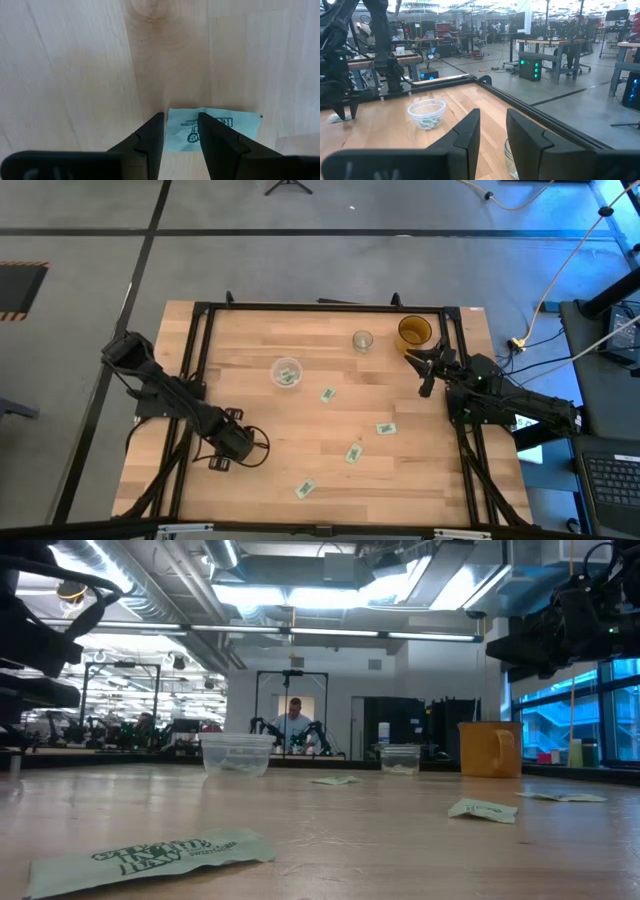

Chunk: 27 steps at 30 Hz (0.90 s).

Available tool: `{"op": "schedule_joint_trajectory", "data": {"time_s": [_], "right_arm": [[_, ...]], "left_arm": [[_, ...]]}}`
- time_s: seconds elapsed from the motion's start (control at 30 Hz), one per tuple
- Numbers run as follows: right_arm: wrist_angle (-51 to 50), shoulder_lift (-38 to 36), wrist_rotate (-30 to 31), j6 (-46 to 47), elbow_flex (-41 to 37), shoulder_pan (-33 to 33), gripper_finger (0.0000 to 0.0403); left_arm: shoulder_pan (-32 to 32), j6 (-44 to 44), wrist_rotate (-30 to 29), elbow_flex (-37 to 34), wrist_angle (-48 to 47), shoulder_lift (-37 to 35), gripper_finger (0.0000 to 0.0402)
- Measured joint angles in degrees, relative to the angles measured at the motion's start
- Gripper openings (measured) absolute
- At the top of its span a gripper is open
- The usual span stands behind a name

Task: Pick and place Stevia / Truvia into bins
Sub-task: Put the stevia packet into the transparent container

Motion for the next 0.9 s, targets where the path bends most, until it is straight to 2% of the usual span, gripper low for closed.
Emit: {"op": "schedule_joint_trajectory", "data": {"time_s": [0.5,0.9], "right_arm": [[0.01,-0.02,-0.02,-0.02,0.00,0.02,0.0099],[0.01,0.00,-0.02,-0.03,0.00,-0.01,0.0099]], "left_arm": [[-0.01,0.26,0.03,-0.04,-0.12,1.06,0.0115],[0.04,0.34,0.01,-0.13,0.00,1.11,0.0082]]}}
